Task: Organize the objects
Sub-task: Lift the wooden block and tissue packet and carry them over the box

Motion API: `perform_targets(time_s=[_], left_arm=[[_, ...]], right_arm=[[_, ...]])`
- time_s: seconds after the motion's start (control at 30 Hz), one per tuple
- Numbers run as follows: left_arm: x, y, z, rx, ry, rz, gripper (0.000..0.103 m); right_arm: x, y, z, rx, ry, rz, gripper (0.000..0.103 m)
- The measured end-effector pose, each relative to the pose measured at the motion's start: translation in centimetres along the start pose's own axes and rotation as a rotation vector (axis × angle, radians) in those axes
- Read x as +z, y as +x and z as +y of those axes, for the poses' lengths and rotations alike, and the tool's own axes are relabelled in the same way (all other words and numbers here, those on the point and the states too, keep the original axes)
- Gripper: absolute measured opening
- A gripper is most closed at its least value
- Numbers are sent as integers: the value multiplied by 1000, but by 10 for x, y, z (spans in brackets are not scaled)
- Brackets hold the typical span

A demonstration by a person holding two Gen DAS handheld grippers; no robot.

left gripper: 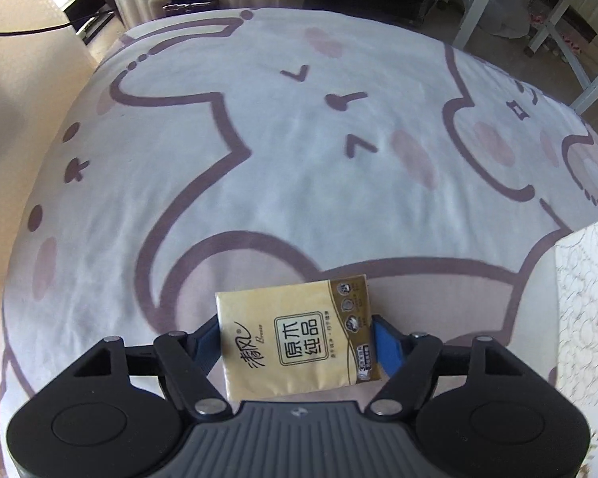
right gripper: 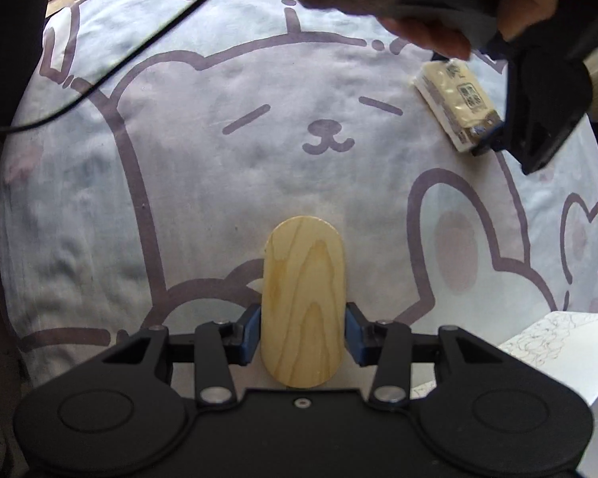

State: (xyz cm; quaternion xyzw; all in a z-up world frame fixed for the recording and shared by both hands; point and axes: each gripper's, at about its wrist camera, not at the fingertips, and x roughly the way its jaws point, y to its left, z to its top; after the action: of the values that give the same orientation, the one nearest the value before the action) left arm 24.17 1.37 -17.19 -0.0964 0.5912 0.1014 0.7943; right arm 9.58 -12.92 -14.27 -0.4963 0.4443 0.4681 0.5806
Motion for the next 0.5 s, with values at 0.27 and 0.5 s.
perform_targets(time_s=[0.27, 0.5], left_arm=[[-44, -14, 57, 9, 28, 53, 76], [-81, -28, 79, 15, 75, 77, 76]], right_arm=[[13, -3, -1, 25, -6, -75, 45], [13, -12, -22, 47, 212, -113, 63]])
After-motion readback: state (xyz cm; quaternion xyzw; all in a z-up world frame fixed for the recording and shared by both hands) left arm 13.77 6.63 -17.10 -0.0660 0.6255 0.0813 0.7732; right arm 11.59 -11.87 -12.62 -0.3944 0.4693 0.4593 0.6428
